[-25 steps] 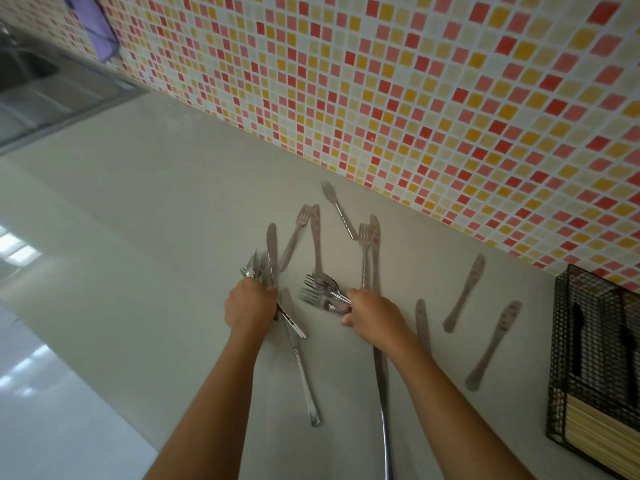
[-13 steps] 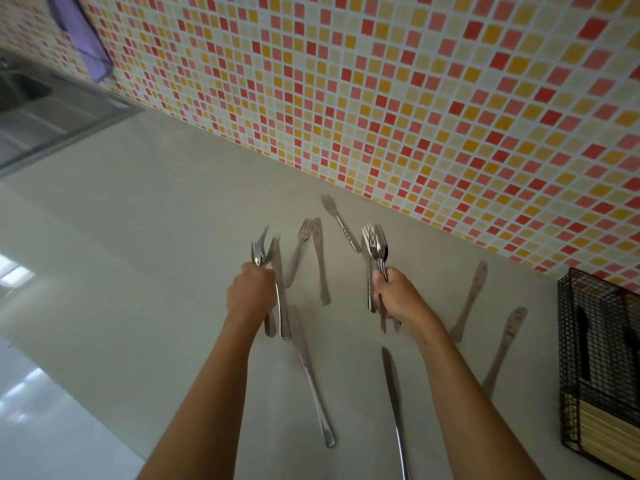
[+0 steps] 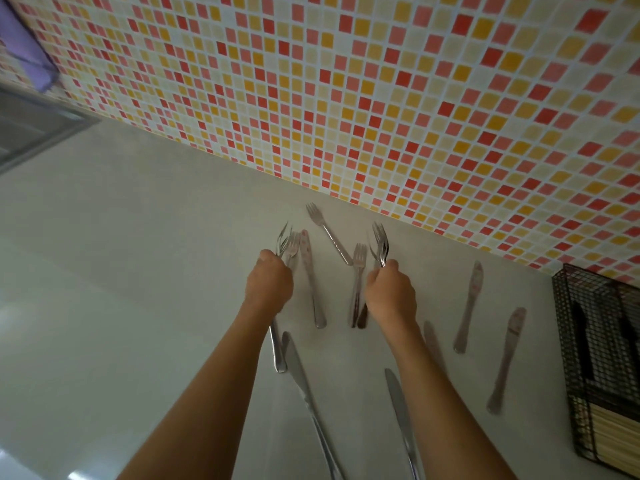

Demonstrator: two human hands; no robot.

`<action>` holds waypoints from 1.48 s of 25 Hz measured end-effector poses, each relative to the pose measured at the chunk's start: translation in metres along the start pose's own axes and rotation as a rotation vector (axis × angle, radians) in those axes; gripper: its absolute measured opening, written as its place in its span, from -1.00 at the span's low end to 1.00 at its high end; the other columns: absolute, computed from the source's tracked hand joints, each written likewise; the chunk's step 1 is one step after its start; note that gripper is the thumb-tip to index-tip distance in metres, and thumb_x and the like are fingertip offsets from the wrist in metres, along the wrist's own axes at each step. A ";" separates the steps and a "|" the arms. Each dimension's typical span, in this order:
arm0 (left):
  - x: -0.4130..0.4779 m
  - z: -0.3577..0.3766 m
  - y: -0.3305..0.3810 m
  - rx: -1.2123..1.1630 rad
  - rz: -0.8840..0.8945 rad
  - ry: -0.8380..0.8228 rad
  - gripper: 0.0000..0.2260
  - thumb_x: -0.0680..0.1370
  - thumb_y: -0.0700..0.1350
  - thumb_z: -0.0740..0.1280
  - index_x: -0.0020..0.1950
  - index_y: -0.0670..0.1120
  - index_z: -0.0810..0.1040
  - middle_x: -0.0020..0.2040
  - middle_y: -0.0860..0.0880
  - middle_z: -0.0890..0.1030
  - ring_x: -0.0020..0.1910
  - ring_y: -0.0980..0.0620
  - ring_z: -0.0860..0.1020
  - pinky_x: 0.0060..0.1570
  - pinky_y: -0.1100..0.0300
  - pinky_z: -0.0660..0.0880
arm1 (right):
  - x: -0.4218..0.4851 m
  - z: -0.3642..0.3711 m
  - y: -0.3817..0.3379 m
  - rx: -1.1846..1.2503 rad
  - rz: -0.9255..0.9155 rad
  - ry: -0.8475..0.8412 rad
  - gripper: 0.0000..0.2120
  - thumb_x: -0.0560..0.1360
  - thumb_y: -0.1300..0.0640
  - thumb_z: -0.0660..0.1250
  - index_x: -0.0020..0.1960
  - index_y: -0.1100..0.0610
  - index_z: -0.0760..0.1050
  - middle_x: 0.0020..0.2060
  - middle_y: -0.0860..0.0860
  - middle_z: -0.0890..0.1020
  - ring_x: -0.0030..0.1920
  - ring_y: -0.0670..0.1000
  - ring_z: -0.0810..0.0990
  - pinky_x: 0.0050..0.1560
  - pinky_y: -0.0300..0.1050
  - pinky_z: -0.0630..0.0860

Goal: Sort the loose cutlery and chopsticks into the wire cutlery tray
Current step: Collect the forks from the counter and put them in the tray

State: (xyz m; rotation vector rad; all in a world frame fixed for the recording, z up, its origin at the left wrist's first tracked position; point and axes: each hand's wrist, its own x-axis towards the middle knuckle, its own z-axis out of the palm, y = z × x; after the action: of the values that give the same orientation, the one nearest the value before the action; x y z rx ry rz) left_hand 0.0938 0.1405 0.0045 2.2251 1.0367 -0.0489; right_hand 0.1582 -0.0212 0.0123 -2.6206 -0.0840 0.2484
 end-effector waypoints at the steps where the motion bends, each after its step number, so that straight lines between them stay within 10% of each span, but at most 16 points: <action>1: 0.002 0.002 0.001 0.029 0.020 0.009 -0.82 0.55 -0.29 0.11 0.14 -0.31 0.33 0.08 -0.31 0.54 0.04 -0.29 0.53 -0.08 0.03 0.41 | 0.000 0.004 0.000 -0.016 -0.019 0.025 -0.67 0.60 0.05 0.13 0.23 0.26 0.36 0.08 0.24 0.59 0.08 0.27 0.58 -0.02 0.03 0.50; 12: 0.015 0.013 0.008 0.259 0.108 0.014 -0.79 0.51 -0.31 0.20 0.13 -0.31 0.47 0.12 -0.24 0.53 0.13 -0.21 0.52 0.33 -0.01 0.34 | 0.009 0.033 -0.005 -0.156 0.109 -0.071 -0.68 0.53 0.12 0.19 0.20 0.29 0.42 0.14 0.22 0.54 0.13 0.24 0.56 0.07 0.00 0.50; 19: 0.031 -0.004 0.011 -0.108 -0.008 -0.067 -0.79 0.53 -0.18 0.16 -0.30 -0.20 0.39 -0.43 -0.07 0.51 -0.32 -0.09 0.51 -0.37 0.20 0.34 | 0.022 0.012 -0.024 -0.141 -0.093 -0.013 -0.64 0.58 0.09 0.12 0.29 0.28 0.32 0.05 0.21 0.62 0.03 0.24 0.60 -0.07 -0.02 0.49; 26: 0.033 -0.029 0.002 -0.512 0.005 -0.023 -0.88 0.55 -0.21 0.08 -0.14 -0.19 0.35 -0.43 -0.10 0.50 -0.56 -0.03 0.42 -0.47 0.19 0.35 | 0.062 0.023 -0.063 0.136 -0.163 -0.099 -0.72 0.58 0.04 0.20 0.16 0.23 0.35 -0.08 0.13 0.54 -0.14 0.23 0.62 -0.31 0.14 0.63; 31: 0.030 -0.045 -0.001 -0.791 -0.036 -0.142 -0.91 0.59 -0.28 0.02 -0.06 -0.17 0.28 -0.38 -0.15 0.48 -0.53 -0.04 0.43 -0.50 0.15 0.47 | 0.078 0.041 -0.076 -0.156 -0.253 0.028 -0.73 0.58 0.23 0.16 0.28 0.18 0.32 0.16 0.14 0.58 0.10 0.21 0.59 0.00 0.03 0.52; 37: 0.031 -0.039 0.003 -0.844 -0.038 -0.226 -0.93 0.62 -0.22 0.07 0.00 -0.15 0.33 -0.40 -0.07 0.34 -0.64 0.10 0.31 -0.62 0.26 0.29 | 0.083 0.069 -0.077 -0.237 -0.215 -0.015 -0.68 0.57 0.12 0.26 0.25 0.25 0.33 0.19 0.20 0.45 0.04 0.22 0.59 -0.18 -0.05 0.43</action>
State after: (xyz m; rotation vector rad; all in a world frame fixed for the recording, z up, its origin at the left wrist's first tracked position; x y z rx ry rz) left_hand 0.1079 0.1826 0.0265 1.3969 0.7741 0.1026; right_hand 0.2253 0.0880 -0.0223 -2.8154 -0.4211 0.1927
